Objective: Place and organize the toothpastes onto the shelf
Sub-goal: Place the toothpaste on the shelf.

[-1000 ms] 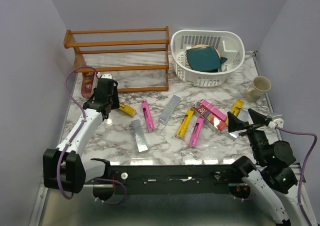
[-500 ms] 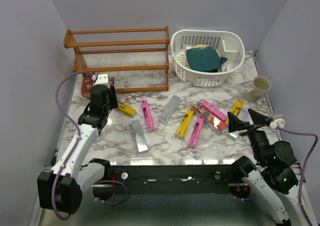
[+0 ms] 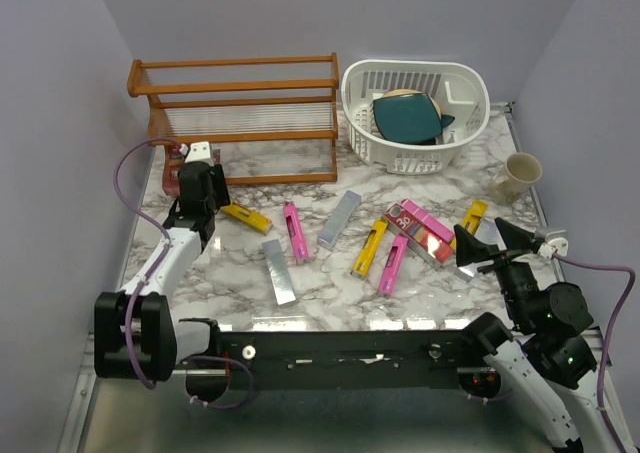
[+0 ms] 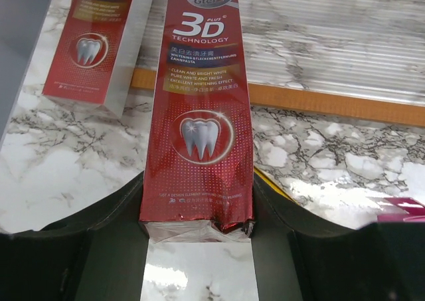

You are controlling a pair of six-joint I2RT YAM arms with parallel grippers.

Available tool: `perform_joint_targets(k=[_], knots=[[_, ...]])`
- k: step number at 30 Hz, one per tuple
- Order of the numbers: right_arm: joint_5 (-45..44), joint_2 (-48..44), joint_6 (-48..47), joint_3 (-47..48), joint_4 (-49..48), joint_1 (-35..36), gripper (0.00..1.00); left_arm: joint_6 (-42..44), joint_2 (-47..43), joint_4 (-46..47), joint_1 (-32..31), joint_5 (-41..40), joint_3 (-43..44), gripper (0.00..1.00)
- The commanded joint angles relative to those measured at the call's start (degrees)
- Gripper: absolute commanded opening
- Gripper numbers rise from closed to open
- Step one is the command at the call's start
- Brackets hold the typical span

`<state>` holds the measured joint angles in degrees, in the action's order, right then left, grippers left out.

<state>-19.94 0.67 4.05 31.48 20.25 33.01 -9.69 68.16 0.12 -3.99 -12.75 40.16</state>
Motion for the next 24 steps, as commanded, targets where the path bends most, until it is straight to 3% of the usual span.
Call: perform_joint_targets(k=[1, 12, 24], knots=[[0.87, -16.57, 0.25, 1.30, 1.28, 0.65, 1.00, 1.25, 5.57, 11.30, 2.05, 4.40, 0.53, 0.58], [0.26, -16.40, -0.10, 0.86, 1.11, 0.82, 1.00, 4.68, 17.17, 15.08, 3.46, 2.30, 4.49, 0.70], [-0.01, -16.49, -0.28, 1.03, 1.28, 0.91, 1.00, 0.91, 14.82, 9.39, 3.46, 1.06, 5.63, 0.91]])
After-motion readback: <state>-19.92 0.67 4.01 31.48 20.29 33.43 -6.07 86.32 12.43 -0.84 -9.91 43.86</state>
